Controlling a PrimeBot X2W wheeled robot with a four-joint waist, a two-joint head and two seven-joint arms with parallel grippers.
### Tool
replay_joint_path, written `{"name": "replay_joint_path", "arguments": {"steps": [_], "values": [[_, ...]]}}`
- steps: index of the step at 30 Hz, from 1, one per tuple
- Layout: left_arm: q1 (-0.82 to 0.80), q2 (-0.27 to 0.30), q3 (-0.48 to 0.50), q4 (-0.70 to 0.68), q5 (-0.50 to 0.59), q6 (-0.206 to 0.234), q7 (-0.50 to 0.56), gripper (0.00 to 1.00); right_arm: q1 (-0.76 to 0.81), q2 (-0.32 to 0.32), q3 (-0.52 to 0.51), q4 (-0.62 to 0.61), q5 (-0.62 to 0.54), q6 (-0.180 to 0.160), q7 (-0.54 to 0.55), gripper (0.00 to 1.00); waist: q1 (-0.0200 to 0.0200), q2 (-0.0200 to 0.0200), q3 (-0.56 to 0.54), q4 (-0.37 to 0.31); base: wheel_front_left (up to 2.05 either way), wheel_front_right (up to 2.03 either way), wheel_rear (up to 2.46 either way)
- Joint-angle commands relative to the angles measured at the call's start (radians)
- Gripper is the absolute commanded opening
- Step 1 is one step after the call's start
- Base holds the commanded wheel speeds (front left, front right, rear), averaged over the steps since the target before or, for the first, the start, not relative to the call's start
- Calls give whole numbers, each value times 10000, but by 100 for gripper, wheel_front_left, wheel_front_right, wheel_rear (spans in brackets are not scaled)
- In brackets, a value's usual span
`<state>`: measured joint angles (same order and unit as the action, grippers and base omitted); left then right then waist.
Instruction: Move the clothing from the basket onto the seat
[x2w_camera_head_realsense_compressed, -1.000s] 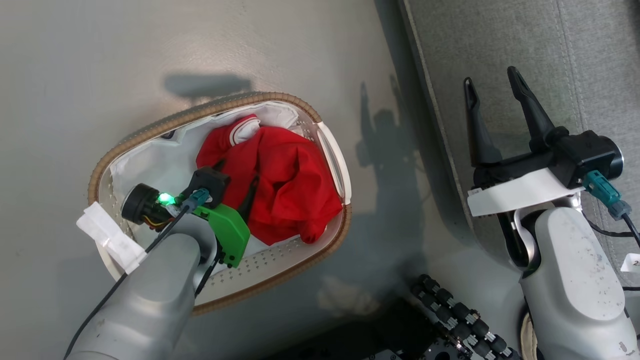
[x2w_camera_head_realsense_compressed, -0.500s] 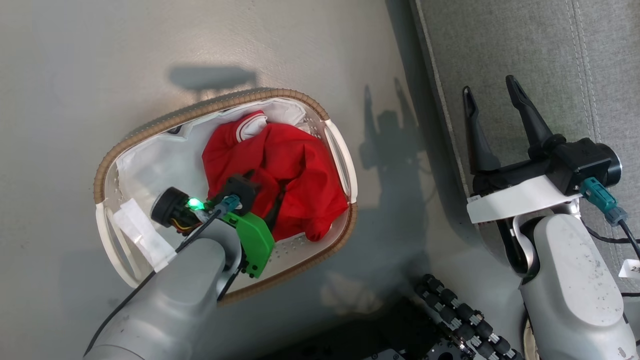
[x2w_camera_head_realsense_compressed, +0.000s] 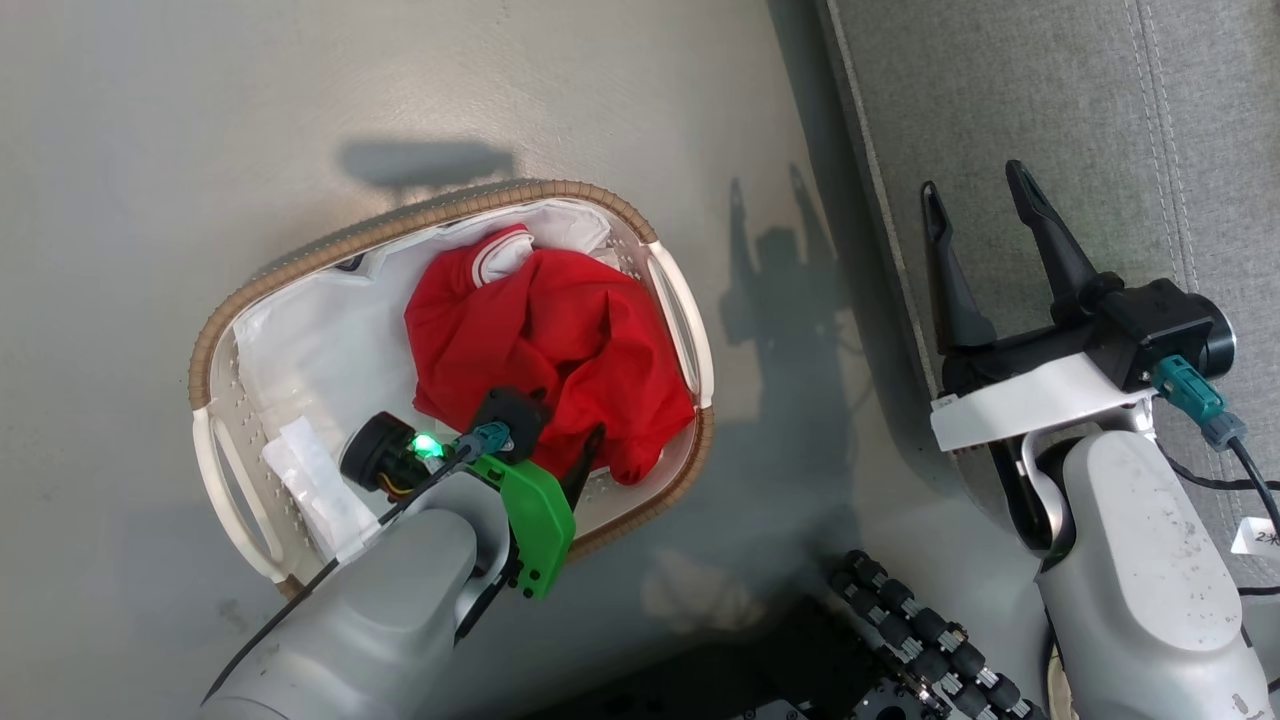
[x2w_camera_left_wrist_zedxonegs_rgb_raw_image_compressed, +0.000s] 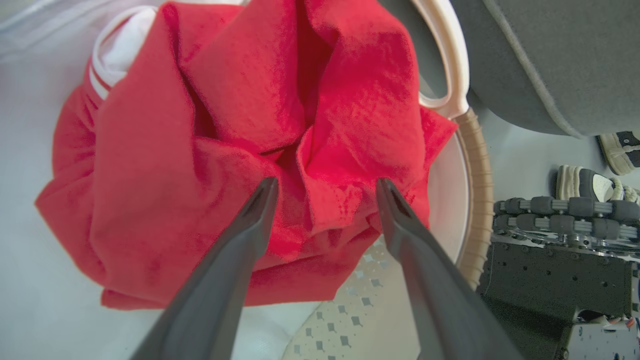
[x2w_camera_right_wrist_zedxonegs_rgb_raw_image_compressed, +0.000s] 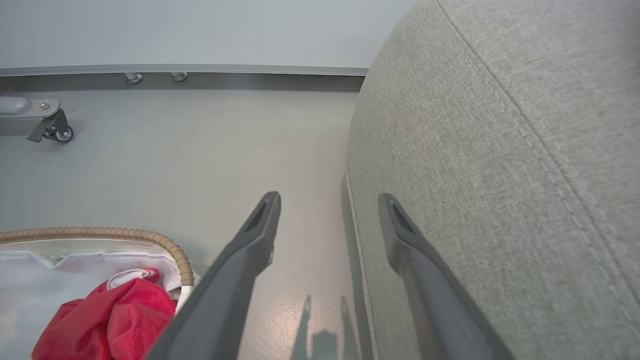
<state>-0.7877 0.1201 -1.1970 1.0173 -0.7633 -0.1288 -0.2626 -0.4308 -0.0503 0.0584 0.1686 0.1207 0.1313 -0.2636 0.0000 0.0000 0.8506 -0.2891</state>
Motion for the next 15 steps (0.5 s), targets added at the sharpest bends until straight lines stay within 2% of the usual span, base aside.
{"name": "replay_joint_path", "arguments": {"steps": [1,10,11,12,15], "values": [[-183,90,-135,79,-223,-30,22,100,-44,-19,-17,38,-24,-10,-16,100,0,0,-2,8,0,0,0],[-341,148,-756,-71,-962,-32,19,100,-86,-19,-51,94,-46,-10,-16,100,0,0,-34,22,0,0,0],[-344,148,-778,-102,-988,-32,20,61,-97,-19,-51,99,-43,-10,-16,100,0,0,-43,21,0,0,0],[-320,147,-801,-168,-1032,-32,87,2,-103,-19,-49,106,-36,-10,-16,100,0,0,-57,13,0,0,0],[-223,192,-828,-310,-1083,-32,238,0,-117,-19,-55,112,-36,-10,-16,100,0,0,-106,-11,0,0,0]]}}
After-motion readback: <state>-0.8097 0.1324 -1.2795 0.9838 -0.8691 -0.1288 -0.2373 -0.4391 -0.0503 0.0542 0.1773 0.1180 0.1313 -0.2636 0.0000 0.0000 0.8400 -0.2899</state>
